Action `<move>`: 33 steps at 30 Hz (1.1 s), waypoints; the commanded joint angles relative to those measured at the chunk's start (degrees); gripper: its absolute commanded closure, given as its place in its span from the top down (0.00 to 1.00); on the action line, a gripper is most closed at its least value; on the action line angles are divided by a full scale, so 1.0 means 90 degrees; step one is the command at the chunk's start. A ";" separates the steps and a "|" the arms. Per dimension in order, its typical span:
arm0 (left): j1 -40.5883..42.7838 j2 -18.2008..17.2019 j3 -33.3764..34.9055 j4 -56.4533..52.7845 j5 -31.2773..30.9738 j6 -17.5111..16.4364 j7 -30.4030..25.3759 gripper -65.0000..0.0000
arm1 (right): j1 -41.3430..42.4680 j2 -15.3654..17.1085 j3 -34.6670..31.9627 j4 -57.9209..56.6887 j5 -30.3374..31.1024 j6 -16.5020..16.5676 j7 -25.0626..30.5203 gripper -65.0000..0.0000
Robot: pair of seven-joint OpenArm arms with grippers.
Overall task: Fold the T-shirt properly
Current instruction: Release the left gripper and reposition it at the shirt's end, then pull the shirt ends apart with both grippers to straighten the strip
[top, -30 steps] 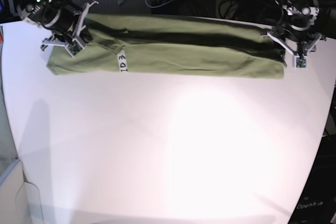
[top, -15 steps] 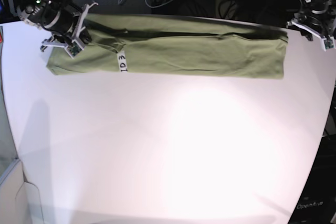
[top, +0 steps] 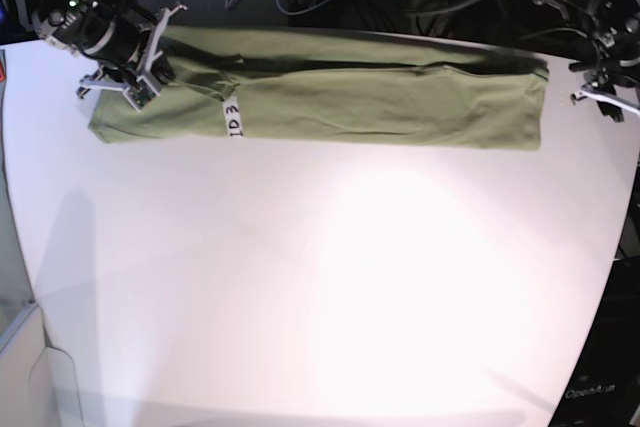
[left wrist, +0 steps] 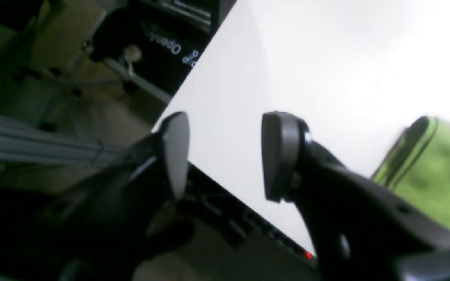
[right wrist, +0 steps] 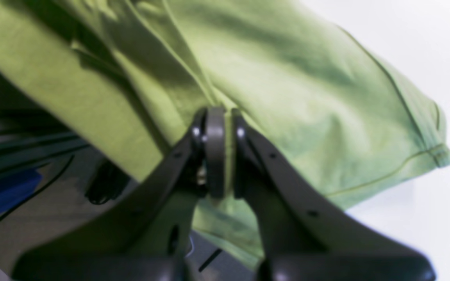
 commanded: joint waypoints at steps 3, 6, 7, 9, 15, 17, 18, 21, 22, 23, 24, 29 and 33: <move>-0.0122 -0.0055 0.0514 0.0108 -0.0058 0.0030 0.0727 0.40 | -0.0003 0.0060 0.0028 0.0082 0.0053 0.0040 0.0106 0.03; -0.0064 -0.0055 0.1208 0.0089 -0.0058 0.0030 0.1274 0.10 | -0.0003 0.0060 0.0028 0.0082 0.0053 0.0040 0.0106 0.03; -0.0005 -0.0055 0.1423 0.0089 -0.0049 0.0030 0.1411 0.01 | -0.0003 0.0060 0.0028 0.0082 0.0053 0.0040 0.0106 0.03; 0.0093 -0.0055 0.1862 0.0108 -0.0049 0.0030 0.1636 0.03 | -0.0003 0.0060 0.0028 0.0082 0.0053 0.0040 0.0106 0.03; 0.0278 -0.0055 0.2819 -0.0058 0.0332 0.0030 0.1714 0.03 | -0.0003 0.0060 0.0028 0.0082 0.0053 0.0040 0.0106 0.03; 0.0288 -0.0055 0.2995 -0.0400 0.0430 0.0030 0.1704 0.03 | -0.0003 0.0060 0.0028 0.0082 0.0053 0.0040 0.0106 0.03; 0.0278 -0.0055 0.3025 -0.0546 0.0440 0.0030 0.1704 0.03 | -0.0003 0.0060 0.0028 0.0082 0.0053 0.0040 0.0106 0.03; 0.0230 -0.0083 0.3025 -0.0927 0.0440 0.0030 0.1704 0.03 | -0.0003 0.0060 0.0028 0.0082 0.0053 0.0040 0.0106 0.03; 0.0220 -0.0142 0.3025 -0.1093 0.0430 0.0030 0.1704 0.03 | -0.0003 0.0060 0.0028 0.0082 0.0053 0.0040 0.0106 0.03; 0.0210 -0.0161 0.3025 -0.1230 0.0420 0.0030 0.1694 0.03 | -0.0003 0.0060 0.0028 0.0082 0.0053 0.0040 0.0106 0.03; 0.0142 -0.0249 0.3025 -0.1357 0.0440 0.0030 0.1606 0.03 | -0.0003 0.0060 0.0028 0.0082 0.0053 0.0040 0.0106 0.03; 0.0044 -0.0572 0.2976 -0.2138 0.0450 0.0030 0.1069 0.03 | -0.0003 0.0187 0.0028 0.0082 0.0053 0.0040 0.0106 0.03; 0.0005 -0.0591 0.2976 -0.2373 0.0440 0.0030 0.0981 0.03 | -0.0003 0.0353 0.0028 0.0082 0.0053 0.0040 0.0106 0.03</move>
